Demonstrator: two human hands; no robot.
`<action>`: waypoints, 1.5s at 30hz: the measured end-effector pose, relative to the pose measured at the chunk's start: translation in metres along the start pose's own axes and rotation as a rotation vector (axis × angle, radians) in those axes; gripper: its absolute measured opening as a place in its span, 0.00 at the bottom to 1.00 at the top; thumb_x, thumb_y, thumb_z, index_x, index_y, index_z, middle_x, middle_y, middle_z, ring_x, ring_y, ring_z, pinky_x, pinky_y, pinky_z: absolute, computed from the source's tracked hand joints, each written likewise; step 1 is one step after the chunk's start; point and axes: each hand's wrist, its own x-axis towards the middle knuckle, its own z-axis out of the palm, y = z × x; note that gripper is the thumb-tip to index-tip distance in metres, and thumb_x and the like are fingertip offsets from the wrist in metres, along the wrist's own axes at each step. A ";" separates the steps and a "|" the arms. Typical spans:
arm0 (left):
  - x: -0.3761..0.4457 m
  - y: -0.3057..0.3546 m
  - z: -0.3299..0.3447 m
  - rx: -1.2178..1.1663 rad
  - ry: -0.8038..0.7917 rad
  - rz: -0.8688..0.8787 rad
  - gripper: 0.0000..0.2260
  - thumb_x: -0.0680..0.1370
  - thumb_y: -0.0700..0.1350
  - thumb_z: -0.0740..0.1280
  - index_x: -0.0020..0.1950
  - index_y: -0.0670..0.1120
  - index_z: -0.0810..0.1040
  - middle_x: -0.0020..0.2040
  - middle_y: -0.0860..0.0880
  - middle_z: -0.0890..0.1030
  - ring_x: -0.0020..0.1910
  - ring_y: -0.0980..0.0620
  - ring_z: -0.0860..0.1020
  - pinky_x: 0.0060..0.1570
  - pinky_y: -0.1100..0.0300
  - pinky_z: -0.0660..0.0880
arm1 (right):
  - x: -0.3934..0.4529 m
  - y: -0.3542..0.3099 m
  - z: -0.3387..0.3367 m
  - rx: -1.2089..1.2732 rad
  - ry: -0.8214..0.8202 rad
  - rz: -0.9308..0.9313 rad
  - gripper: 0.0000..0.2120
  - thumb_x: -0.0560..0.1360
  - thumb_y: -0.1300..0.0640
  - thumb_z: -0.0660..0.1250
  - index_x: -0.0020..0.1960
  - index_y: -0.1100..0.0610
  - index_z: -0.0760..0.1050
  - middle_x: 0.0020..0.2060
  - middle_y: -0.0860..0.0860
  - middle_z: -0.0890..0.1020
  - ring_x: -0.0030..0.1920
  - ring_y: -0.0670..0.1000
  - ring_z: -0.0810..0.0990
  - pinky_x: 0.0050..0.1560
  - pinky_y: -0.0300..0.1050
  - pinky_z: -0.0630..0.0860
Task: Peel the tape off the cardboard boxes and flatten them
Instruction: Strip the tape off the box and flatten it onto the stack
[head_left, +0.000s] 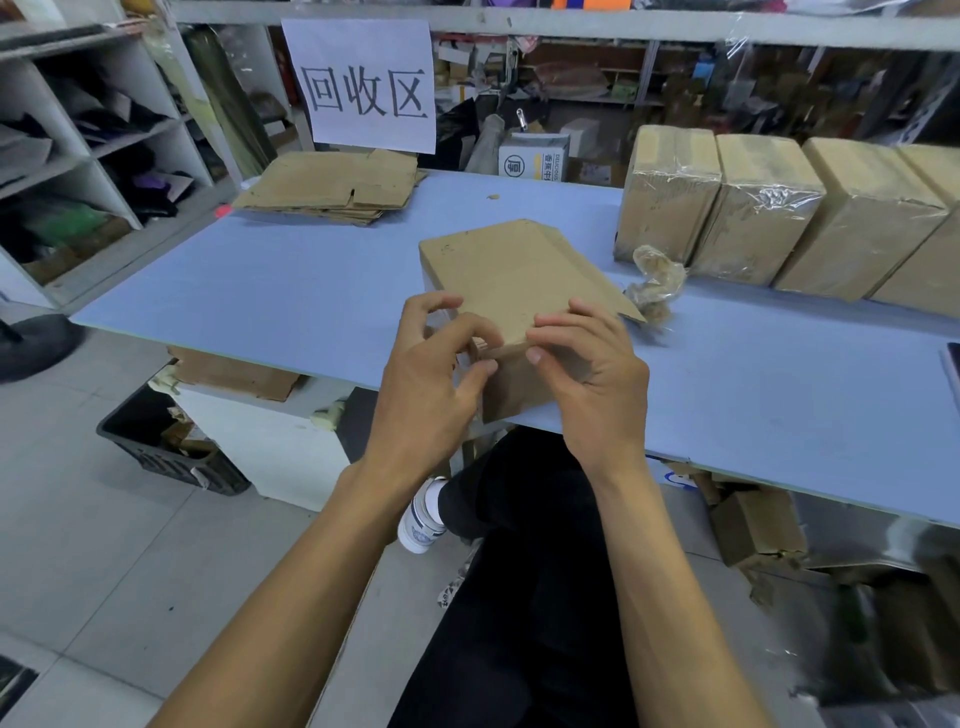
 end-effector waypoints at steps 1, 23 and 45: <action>0.000 0.001 0.002 -0.008 0.005 0.007 0.07 0.75 0.40 0.73 0.48 0.52 0.81 0.62 0.53 0.71 0.50 0.61 0.76 0.51 0.66 0.72 | 0.001 -0.001 0.000 -0.011 -0.017 0.003 0.08 0.73 0.62 0.75 0.49 0.51 0.85 0.50 0.41 0.83 0.66 0.50 0.74 0.67 0.38 0.67; 0.011 0.002 0.021 0.200 0.113 0.215 0.07 0.72 0.32 0.68 0.42 0.42 0.74 0.45 0.54 0.71 0.45 0.48 0.68 0.42 0.61 0.64 | 0.007 -0.004 0.001 -0.108 -0.057 0.040 0.15 0.67 0.59 0.78 0.53 0.53 0.83 0.56 0.42 0.80 0.63 0.47 0.73 0.67 0.45 0.69; 0.017 -0.014 0.016 0.198 -0.001 0.390 0.08 0.73 0.28 0.66 0.44 0.40 0.75 0.48 0.49 0.73 0.47 0.47 0.69 0.42 0.56 0.71 | 0.009 -0.001 -0.001 -0.071 -0.077 0.060 0.15 0.68 0.59 0.78 0.53 0.54 0.83 0.57 0.41 0.81 0.65 0.44 0.72 0.68 0.42 0.67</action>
